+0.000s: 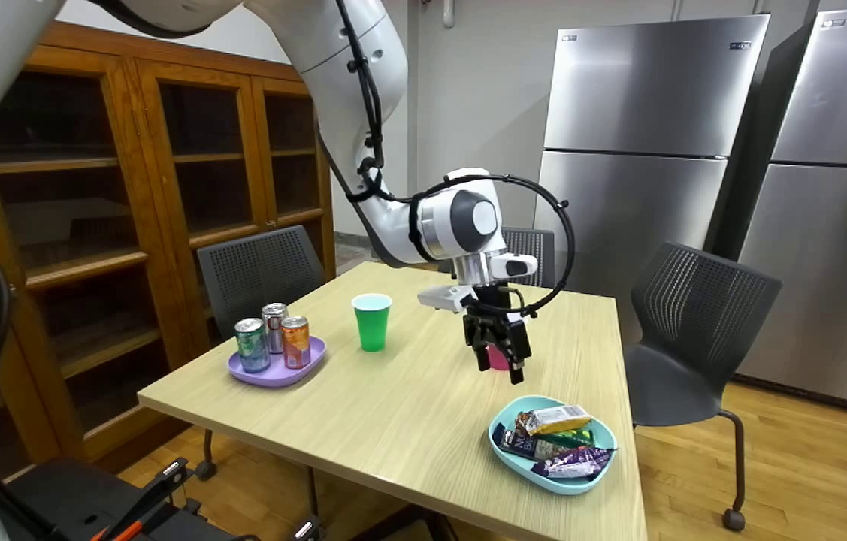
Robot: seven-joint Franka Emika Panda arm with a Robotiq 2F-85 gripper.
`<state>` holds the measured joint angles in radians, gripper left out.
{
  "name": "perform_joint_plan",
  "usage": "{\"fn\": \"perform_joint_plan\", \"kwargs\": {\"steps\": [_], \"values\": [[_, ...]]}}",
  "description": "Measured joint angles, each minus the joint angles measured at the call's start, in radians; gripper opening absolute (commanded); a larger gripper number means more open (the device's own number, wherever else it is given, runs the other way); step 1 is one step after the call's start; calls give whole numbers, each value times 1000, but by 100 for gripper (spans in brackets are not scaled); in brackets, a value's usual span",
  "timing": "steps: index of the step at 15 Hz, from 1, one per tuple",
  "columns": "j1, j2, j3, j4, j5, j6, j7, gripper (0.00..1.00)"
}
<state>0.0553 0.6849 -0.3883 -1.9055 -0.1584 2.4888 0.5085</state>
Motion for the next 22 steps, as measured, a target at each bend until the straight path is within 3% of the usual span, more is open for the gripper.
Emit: {"fn": "perform_joint_plan", "kwargs": {"steps": [8,22], "values": [[77,-47,9,-60,-62,0,0,100],[107,-88,36,-108,-128,1,0,100]]}}
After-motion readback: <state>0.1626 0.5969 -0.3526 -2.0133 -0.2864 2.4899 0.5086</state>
